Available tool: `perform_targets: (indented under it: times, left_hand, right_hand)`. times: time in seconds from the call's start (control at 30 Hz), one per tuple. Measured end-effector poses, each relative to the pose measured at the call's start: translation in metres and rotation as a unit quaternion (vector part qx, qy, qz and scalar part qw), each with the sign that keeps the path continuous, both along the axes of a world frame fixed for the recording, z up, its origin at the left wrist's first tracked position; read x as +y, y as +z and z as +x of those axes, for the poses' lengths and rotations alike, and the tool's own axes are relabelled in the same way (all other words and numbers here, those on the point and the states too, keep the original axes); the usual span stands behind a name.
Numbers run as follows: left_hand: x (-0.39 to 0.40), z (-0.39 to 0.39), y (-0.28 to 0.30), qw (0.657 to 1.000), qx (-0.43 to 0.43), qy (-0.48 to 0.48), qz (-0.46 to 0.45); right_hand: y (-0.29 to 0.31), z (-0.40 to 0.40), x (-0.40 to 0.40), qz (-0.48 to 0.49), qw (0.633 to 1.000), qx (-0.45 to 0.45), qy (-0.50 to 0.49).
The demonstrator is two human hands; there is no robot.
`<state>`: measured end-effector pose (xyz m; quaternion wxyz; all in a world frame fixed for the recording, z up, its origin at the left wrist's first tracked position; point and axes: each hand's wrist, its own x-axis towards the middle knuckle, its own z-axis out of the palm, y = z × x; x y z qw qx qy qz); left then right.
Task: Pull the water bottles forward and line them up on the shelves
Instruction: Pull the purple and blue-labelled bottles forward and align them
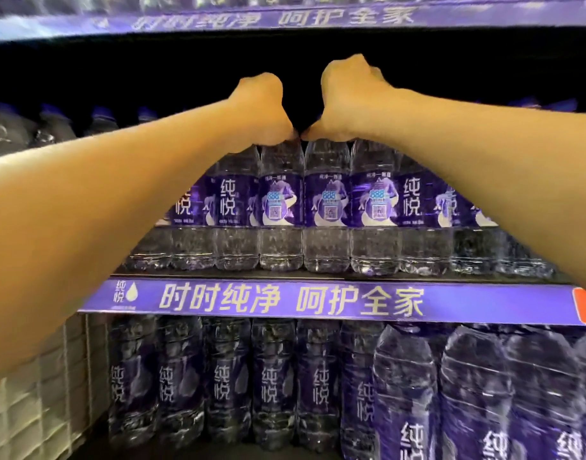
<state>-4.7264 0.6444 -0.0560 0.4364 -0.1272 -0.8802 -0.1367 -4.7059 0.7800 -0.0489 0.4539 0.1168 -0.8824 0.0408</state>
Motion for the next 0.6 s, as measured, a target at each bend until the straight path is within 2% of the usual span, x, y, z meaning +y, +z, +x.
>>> perform_targets:
  times: [0.07,0.2,0.3,0.4,0.5,0.6]
  left_hand:
    - [-0.004,0.005,0.002,1.000,0.005,-0.022,0.020]
    - [-0.010,0.012,0.003,0.997,0.009,-0.054,0.059]
    - [-0.010,0.010,0.000,0.998,0.019,-0.051,0.042]
    - [-0.009,0.009,0.001,0.996,-0.026,-0.071,0.046]
    - [-0.011,0.007,0.002,0.984,-0.105,-0.126,0.072]
    - [-0.012,0.004,-0.001,0.983,-0.104,-0.131,0.079]
  right_hand:
    - [0.002,0.006,0.006,-0.013,0.999,-0.019,0.027]
    - [0.004,0.010,0.002,-0.072,0.987,-0.139,0.043]
    - [0.006,0.010,0.003,-0.127,0.965,-0.190,0.129]
    - [0.009,0.009,0.012,-0.138,0.942,-0.245,0.182]
    - [0.007,0.006,0.009,-0.149,0.953,-0.206,0.168]
    - [0.001,0.001,0.002,-0.158,0.974,-0.119,0.108]
